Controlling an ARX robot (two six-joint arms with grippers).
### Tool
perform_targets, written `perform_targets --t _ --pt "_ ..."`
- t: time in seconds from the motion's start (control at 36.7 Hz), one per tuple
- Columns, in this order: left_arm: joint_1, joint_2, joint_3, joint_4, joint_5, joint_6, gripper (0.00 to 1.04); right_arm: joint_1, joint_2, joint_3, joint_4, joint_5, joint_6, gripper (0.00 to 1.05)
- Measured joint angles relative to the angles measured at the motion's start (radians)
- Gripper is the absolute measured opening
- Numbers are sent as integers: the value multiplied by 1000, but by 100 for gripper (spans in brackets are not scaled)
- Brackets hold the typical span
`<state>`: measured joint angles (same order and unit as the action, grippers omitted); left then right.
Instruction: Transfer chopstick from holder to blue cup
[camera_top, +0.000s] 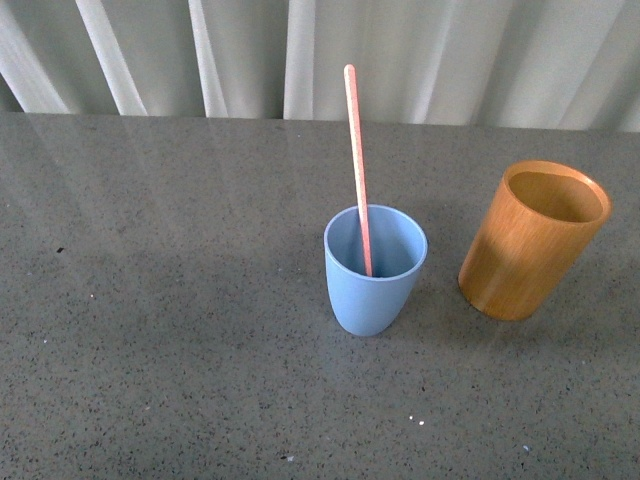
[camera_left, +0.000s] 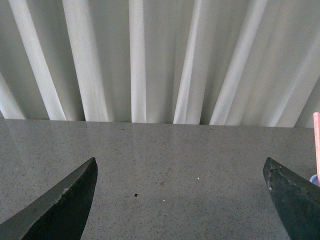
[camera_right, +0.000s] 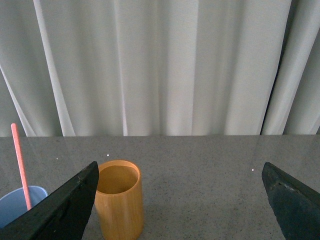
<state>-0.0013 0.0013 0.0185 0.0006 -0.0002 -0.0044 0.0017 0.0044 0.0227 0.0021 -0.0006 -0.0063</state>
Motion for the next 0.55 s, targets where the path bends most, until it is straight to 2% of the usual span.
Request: perform_targets --t 0.55 --pt "0 0 0 0 0 0 98 0 0 0 0 0 0 95"
